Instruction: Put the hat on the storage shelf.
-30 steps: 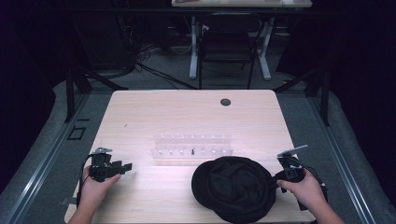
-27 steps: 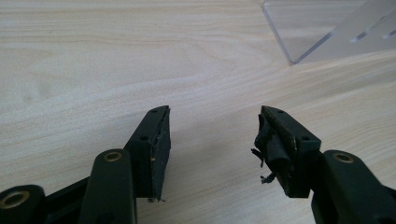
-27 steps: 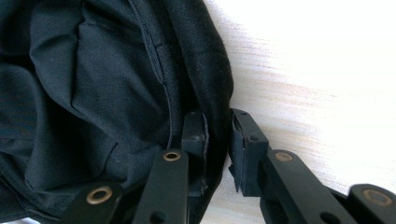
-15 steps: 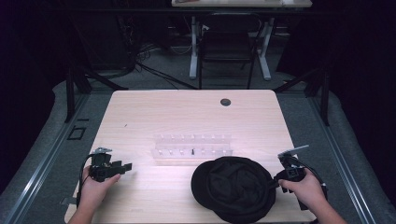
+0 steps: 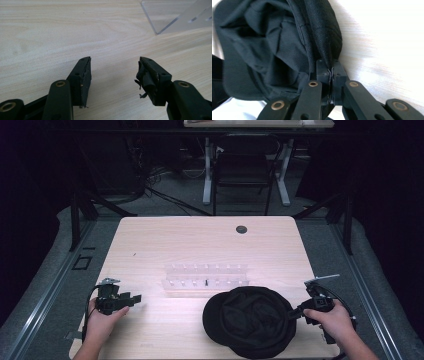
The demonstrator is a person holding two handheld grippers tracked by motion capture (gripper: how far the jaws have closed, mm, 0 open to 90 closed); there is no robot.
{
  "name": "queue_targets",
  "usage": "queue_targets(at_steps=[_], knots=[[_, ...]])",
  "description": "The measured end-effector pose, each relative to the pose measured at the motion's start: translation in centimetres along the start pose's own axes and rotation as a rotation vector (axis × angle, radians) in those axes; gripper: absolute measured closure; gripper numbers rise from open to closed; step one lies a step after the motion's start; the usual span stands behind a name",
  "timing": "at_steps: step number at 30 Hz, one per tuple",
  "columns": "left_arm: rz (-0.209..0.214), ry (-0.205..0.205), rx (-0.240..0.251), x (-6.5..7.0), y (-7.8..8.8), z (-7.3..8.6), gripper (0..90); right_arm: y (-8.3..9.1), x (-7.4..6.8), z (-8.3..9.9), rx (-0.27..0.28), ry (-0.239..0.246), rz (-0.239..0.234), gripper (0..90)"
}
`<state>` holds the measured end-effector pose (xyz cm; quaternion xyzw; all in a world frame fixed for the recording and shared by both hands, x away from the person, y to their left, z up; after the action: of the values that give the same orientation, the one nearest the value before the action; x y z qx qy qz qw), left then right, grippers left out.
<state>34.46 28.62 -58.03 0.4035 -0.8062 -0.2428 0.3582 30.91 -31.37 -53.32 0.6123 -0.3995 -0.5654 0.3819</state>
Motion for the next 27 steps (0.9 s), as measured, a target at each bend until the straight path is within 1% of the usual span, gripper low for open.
queue_targets(at_steps=[1, 2, 3, 4, 5, 6, 7, 8, 9, 10, 11, 12, 13, 14, 15, 17, 18, 19, 21, 22, 23, 25, 26, 27], knots=[[0.0, 0.0, 0.0, 0.0, 0.0, 0.0, 44.5, 0.3, 0.0, 0.0, -0.008, 0.01, -0.001, 87.6], [-0.001, 0.0, 0.0, 0.0, 0.0, 0.0, 44.5, 0.4, -0.3, 0.0, 0.026, -0.026, -0.023, 87.6], [-0.001, 0.0, 0.0, 0.0, 0.0, 0.0, 44.5, 1.0, 0.0, -0.1, -0.029, 0.045, -0.008, 87.6], [-0.001, 0.0, 0.0, 0.0, 0.0, 0.0, 44.5, 0.8, -0.5, 0.0, 0.022, -0.028, -0.018, 87.6], [-0.001, 0.0, -0.001, 0.0, 0.0, 0.0, 44.5, 1.3, -0.4, -0.1, 0.003, 0.003, -0.022, 87.6], [-0.001, 0.0, -0.001, 0.0, 0.0, 0.0, 44.5, 1.3, -0.4, -0.1, 0.003, 0.003, -0.022, 87.6], [0.0, 0.0, -0.001, 0.0, 0.0, 0.0, 44.4, 1.7, -0.7, -0.2, 0.026, -0.011, -0.025, 87.6], [-0.001, 0.0, -0.001, 0.0, 0.0, 0.0, 44.4, 1.9, -0.9, -0.2, 0.031, -0.023, -0.02, 87.6], [-0.001, 0.0, -0.001, 0.0, 0.0, 0.0, 44.4, 2.2, -0.8, -0.2, 0.022, 0.001, -0.028, 87.6], [-0.001, 0.0, -0.001, 0.0, 0.0, 0.0, 44.5, 2.2, -0.8, -0.2, 0.022, 0.001, -0.028, 87.6], [-0.001, 0.0, -0.001, 0.0, 0.0, 0.0, 44.4, 2.5, -1.3, -0.2, 0.041, -0.027, -0.008, 87.6], [-0.001, 0.0, -0.001, 0.0, 0.0, 0.0, 44.4, 2.7, -1.2, -0.3, 0.025, -0.007, -0.017, 87.6], [-0.002, 0.0, -0.001, 0.0, 0.0, 0.0, 44.4, 3.0, -1.5, -0.3, 0.019, -0.007, -0.015, 87.6], [-0.002, 0.0, -0.001, 0.0, 0.0, 0.0, 44.5, 3.0, -1.5, -0.3, 0.019, -0.007, -0.015, 87.6], [-0.002, 0.0, -0.001, 0.0, 0.0, 0.0, 44.5, 3.1, -1.7, -0.3, 0.032, -0.013, -0.01, 87.6], [-0.001, 0.0, 0.0, 0.0, 0.0, 0.0, 44.4, 4.0, -2.5, -0.3, 0.015, 0.01, -0.005, 87.6], [-0.001, 0.0, 0.0, 0.0, 0.0, 0.0, 44.4, 4.0, -2.5, -0.3, 0.015, 0.01, -0.005, 87.6], [-0.001, 0.001, -0.001, 0.0, 0.0, 0.0, 44.3, 4.4, -3.0, -0.3, 0.014, 0.023, 0.0, 87.6], [-0.001, 0.0, -0.001, 0.0, 0.0, 0.0, 44.3, 4.8, -3.5, -0.3, 0.022, 0.018, 0.0, 87.5], [-0.001, 0.0, -0.001, 0.0, 0.0, 0.0, 44.2, 4.8, -3.5, -0.3, 0.022, 0.018, 0.0, 87.5], [-0.001, 0.0, -0.001, 0.0, 0.0, 0.0, 44.2, 5.3, -3.8, -0.3, 0.021, 0.023, 0.001, 87.5], [0.001, -0.001, 0.0, 0.0, 0.0, 0.0, 44.2, 5.7, -4.1, -0.3, 0.03, 0.014, -0.004, 87.5], [0.002, 0.0, 0.0, 0.0, 0.1, 0.0, 44.2, 5.6, -4.4, -0.2, 0.058, -0.024, -0.034, 87.5], [0.002, -0.001, 0.0, 0.0, 0.1, 0.0, 44.2, 6.0, -4.3, -0.3, 0.041, -0.001, -0.027, 87.5]])
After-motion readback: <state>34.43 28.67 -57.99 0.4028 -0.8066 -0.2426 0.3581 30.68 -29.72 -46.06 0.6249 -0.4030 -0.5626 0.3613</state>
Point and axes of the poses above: each handheld gripper's, and its own axes: y roughly backward along the jaws, z roughly out of its underside, x roughly to its right, the point moved 2 cm from there along -y, roughly forward along the jaws, and after that the axes turned 10 degrees about z, right-handed, at the moved point
